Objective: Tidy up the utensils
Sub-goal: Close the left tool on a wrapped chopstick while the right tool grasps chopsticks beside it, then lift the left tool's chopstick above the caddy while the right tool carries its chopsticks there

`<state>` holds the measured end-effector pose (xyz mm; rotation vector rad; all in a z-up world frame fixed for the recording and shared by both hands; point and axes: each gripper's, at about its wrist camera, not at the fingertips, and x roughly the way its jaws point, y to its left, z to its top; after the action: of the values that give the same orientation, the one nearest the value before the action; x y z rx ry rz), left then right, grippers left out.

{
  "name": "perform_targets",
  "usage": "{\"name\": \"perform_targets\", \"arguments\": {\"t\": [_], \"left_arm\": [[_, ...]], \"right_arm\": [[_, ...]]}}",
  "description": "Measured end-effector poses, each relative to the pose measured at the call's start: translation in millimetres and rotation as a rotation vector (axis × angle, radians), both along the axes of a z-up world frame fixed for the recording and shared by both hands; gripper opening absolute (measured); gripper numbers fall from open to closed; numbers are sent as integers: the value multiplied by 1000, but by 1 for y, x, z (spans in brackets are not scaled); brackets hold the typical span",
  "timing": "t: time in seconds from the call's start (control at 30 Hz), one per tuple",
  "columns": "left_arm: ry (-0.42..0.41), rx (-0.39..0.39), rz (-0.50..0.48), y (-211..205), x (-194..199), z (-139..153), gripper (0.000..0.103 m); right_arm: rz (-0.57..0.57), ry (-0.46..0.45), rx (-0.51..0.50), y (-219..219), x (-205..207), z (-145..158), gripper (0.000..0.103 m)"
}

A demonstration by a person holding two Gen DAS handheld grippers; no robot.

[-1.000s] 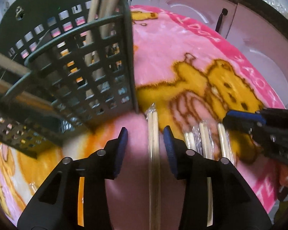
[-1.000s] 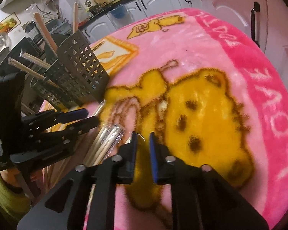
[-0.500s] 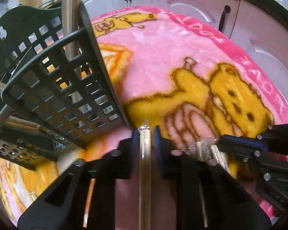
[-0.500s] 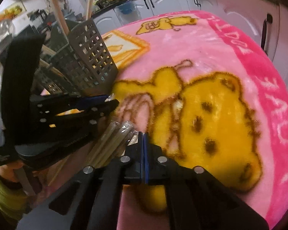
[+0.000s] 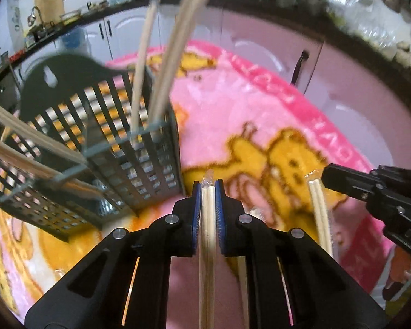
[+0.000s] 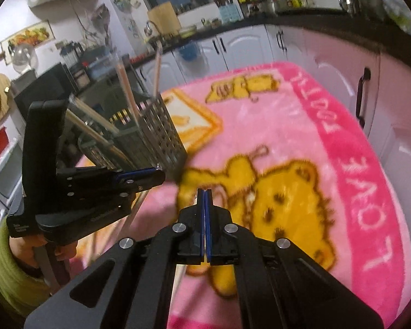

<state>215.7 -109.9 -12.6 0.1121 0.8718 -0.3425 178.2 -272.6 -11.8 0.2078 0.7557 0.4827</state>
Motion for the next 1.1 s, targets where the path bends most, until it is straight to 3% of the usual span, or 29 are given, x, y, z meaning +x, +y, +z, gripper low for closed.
{"name": "perform_targets", "arguments": {"t": [0.33, 0.7, 1.1], "left_arm": [[-140, -87, 0, 13, -25, 65, 5], [-215, -139, -3, 21, -33, 95, 3], [-296, -171, 20, 37, -42, 130, 3]], "right_arm": [[23, -138, 27, 5, -21, 56, 1], [31, -250, 47, 10, -35, 97, 1], [30, -311, 77, 15, -36, 125, 1]]}}
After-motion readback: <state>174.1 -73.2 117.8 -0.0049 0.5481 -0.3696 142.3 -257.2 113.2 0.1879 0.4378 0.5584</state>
